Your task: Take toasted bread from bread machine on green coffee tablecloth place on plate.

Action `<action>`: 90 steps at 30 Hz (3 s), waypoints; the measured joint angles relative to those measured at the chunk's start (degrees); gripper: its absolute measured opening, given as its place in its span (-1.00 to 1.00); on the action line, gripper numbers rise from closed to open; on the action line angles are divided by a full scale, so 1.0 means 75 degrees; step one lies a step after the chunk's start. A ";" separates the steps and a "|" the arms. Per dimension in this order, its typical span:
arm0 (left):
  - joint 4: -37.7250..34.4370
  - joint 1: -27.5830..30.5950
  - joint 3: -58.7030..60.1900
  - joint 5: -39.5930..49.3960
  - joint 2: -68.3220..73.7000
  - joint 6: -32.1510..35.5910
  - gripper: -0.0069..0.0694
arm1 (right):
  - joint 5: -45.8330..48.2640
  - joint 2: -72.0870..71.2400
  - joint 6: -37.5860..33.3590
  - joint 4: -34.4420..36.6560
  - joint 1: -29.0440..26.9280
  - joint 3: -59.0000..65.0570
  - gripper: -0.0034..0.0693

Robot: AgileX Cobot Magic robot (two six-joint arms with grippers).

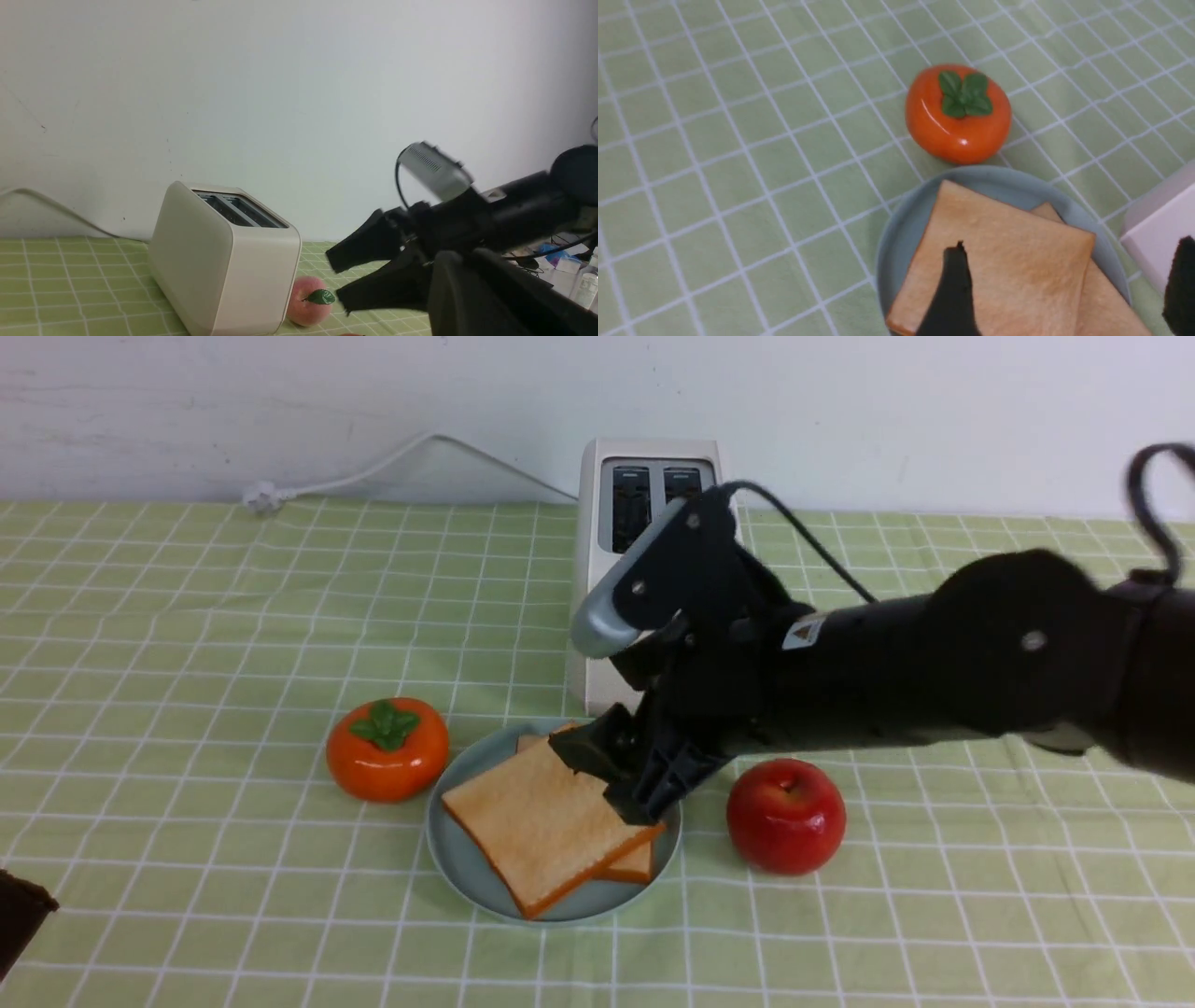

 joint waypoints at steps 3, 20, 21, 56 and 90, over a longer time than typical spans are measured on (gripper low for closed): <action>0.0000 0.0000 0.0000 0.0000 0.0000 0.0000 -0.77 | 0.0853 -0.0915 0.0365 0.0078 0.0000 0.0000 0.42; 0.0000 0.0000 0.0000 0.0000 0.0000 0.0000 -0.74 | 0.3428 -0.4895 0.6336 -0.3746 0.0000 0.1767 -0.91; 0.0000 0.0000 0.0000 0.0000 0.0000 0.0000 -0.74 | 0.3419 -0.5141 0.6568 -0.3870 0.0000 0.2019 -0.90; 0.0000 0.0000 0.0000 0.0000 0.0000 0.0000 -0.68 | 0.1922 -0.9411 0.5869 -0.3881 -0.3634 0.6044 -0.96; 0.0000 0.0000 0.0000 -0.0014 0.0000 0.0000 -0.60 | 0.0430 -1.1654 0.5978 -0.4026 -0.4558 0.8858 -0.95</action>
